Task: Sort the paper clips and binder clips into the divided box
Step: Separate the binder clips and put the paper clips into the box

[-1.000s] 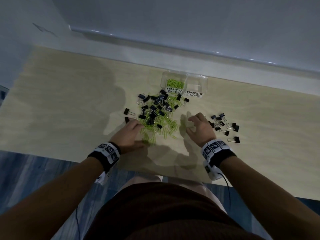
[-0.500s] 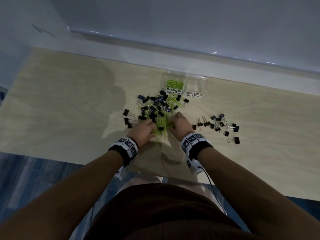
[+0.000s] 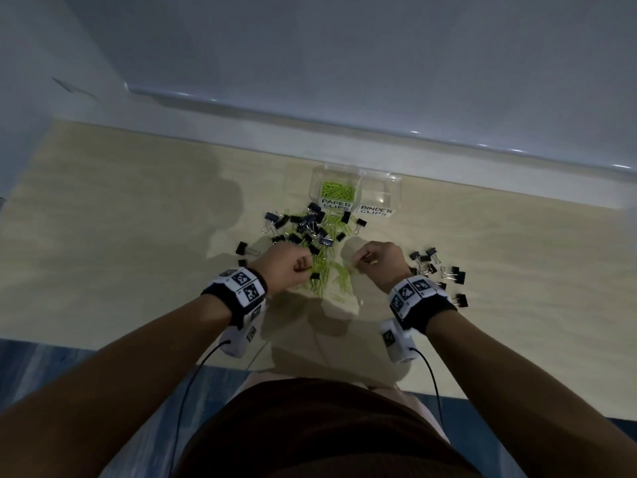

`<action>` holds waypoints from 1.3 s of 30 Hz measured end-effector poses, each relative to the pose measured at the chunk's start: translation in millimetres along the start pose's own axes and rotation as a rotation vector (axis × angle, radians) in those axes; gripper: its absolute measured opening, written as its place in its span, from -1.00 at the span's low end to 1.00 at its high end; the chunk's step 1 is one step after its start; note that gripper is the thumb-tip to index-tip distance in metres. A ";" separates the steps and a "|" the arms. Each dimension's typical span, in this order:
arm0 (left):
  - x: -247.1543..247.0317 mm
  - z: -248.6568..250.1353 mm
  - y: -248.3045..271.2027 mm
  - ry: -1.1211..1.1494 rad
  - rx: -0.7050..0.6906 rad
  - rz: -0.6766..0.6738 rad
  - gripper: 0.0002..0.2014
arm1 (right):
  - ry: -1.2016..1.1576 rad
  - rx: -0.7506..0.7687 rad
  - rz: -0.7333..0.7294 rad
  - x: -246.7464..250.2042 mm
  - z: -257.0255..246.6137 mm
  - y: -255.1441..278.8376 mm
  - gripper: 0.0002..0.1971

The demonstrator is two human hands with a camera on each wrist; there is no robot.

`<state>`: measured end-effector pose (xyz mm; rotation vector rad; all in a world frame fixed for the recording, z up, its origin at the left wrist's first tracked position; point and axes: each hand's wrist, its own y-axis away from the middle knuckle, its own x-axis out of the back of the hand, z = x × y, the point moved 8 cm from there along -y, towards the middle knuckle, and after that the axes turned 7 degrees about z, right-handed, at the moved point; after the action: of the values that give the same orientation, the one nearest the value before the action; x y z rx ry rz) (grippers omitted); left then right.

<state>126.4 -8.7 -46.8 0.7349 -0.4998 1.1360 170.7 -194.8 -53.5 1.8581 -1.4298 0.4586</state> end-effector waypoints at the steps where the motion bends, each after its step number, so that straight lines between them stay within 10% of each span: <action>1: 10.3 4.7 -8.1 0.058 0.017 0.045 -0.96 | -0.039 -0.010 0.019 8.5 -4.3 -5.2 -0.77; 9: 75.2 39.7 -109.3 0.153 0.152 0.379 -0.92 | -0.006 0.126 0.295 57.9 -77.1 -88.9 -0.92; 15: 74.6 40.6 -144.5 -0.012 0.180 0.331 -0.83 | 0.191 0.116 0.182 39.2 -81.3 -115.6 -0.79; 20: 70.2 55.1 -99.4 -0.093 0.001 0.304 -0.78 | 0.235 0.385 0.177 31.7 -76.7 -75.6 -0.83; 27: -22.4 24.1 -23.6 -0.410 0.027 -0.160 -0.73 | 0.397 0.285 -0.235 -31.9 -35.4 -4.0 -0.84; 33: -31.7 18.6 -12.7 -0.337 0.113 -0.012 -0.81 | 0.364 0.239 -0.200 -56.7 -22.8 13.4 -0.48; 39: 6.3 -12.9 12.7 -0.258 0.132 0.203 -0.79 | 0.403 0.398 -0.245 -70.5 -35.4 31.2 -0.57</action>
<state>116.7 7.8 -47.6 0.9690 -0.7343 1.2784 124.5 -124.9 -66.6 2.0633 -0.8731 0.9842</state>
